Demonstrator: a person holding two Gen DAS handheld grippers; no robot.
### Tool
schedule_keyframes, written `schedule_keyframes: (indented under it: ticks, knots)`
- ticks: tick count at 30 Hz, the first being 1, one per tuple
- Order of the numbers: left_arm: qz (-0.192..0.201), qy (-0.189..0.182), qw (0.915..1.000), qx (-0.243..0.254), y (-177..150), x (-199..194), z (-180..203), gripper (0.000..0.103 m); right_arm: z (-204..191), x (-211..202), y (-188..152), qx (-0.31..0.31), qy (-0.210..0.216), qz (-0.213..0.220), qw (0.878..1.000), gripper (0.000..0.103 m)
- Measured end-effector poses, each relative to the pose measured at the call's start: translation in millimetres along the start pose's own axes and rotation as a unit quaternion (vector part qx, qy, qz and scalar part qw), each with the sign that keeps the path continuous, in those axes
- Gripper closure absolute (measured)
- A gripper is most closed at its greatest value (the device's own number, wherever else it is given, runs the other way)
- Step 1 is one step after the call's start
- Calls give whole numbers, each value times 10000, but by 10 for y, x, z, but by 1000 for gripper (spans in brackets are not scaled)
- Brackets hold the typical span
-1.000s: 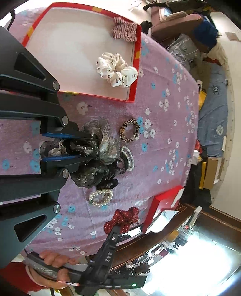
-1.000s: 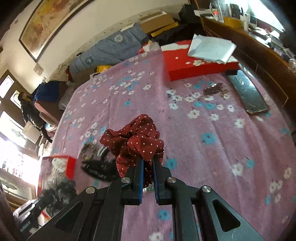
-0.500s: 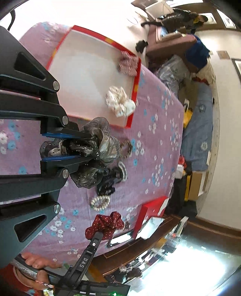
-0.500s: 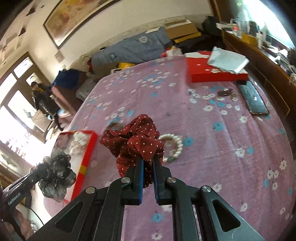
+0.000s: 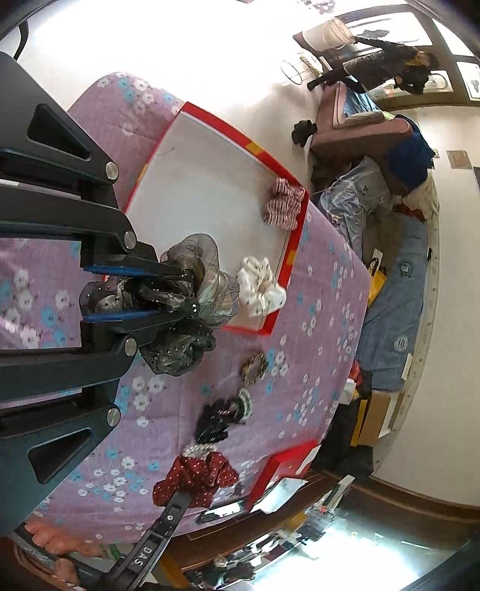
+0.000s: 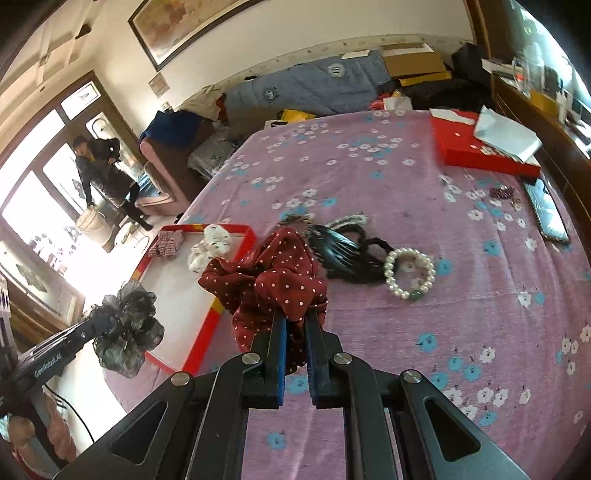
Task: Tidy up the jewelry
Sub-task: 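Carry the sheer scrunchie over the lid while the right tool carries the polka-dot scrunchie there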
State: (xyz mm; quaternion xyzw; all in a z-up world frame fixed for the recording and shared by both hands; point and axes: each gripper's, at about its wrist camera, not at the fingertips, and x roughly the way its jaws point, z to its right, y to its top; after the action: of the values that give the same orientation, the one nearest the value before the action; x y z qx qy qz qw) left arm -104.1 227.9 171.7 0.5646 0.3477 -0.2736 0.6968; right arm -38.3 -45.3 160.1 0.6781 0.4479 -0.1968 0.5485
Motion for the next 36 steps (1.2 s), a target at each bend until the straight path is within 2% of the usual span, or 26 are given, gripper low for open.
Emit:
schedule_keyframes:
  ticks: [12, 22, 29, 36]
  knots:
    - [273, 96, 9995, 135, 308, -82, -819, 89, -967, 428, 134, -311, 68, -137, 9994, 92]
    - [205, 47, 9998, 26, 374, 36, -1469, 89, -1634, 877, 89, -504, 56, -408, 9979, 92]
    - [90, 18, 10000, -20, 378, 166, -1714, 89, -1884, 1065, 26, -597, 15, -556, 9967, 92]
    - [-149, -28, 9998, -134, 339, 389, -1870, 89, -1945, 1232, -32, -623, -90, -819, 9947, 92]
